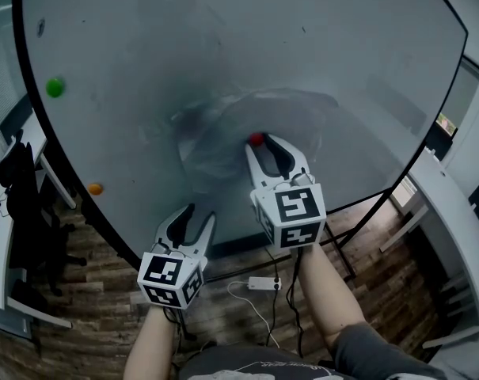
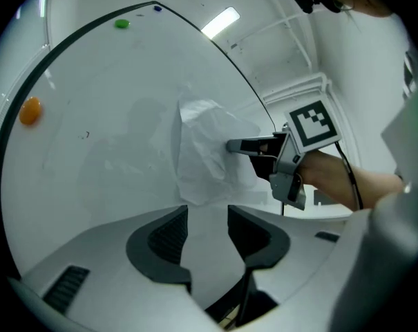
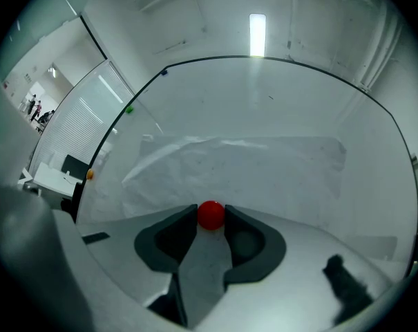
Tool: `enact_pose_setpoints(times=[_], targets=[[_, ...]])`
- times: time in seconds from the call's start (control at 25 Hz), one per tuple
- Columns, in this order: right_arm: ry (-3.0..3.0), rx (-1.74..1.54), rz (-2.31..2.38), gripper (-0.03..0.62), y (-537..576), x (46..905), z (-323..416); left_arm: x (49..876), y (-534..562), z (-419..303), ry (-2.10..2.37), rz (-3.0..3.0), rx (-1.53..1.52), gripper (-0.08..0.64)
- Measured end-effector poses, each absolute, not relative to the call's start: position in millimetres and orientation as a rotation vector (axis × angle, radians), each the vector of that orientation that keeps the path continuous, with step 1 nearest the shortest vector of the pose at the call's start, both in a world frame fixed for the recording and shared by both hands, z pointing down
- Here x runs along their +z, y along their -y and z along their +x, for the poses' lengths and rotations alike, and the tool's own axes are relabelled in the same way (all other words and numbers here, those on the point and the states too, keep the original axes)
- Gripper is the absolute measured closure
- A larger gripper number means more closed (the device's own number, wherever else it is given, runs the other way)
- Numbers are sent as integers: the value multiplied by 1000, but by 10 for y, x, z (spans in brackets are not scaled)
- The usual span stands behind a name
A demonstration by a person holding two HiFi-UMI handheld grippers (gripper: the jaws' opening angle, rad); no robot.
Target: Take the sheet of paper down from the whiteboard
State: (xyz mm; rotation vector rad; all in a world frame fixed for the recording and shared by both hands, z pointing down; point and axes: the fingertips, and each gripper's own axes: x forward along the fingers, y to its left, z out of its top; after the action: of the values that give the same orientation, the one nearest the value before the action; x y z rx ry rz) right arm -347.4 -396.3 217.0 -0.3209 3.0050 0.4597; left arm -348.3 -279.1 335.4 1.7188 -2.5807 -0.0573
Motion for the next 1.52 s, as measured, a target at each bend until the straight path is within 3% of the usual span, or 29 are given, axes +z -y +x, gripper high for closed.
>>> enact_pose_setpoints(times=[0.68, 0.88, 1.08, 1.52], targets=[[-3012, 470, -255, 460, 3948, 2169, -3460, 3214, 3010, -3753, 2556, 1576, -381, 385], [-3013, 475, -245, 460, 3950, 2168, -3463, 3204, 2985, -3833, 2584, 1494, -435, 488], [-3018, 473, -237, 460, 3947, 2169, -3466, 3082, 2979, -3792, 2621, 1522, -423, 540], [-3015, 470, -233, 460, 3952, 2169, -3461, 3127, 2819, -3696, 2650, 1539, -404, 548]])
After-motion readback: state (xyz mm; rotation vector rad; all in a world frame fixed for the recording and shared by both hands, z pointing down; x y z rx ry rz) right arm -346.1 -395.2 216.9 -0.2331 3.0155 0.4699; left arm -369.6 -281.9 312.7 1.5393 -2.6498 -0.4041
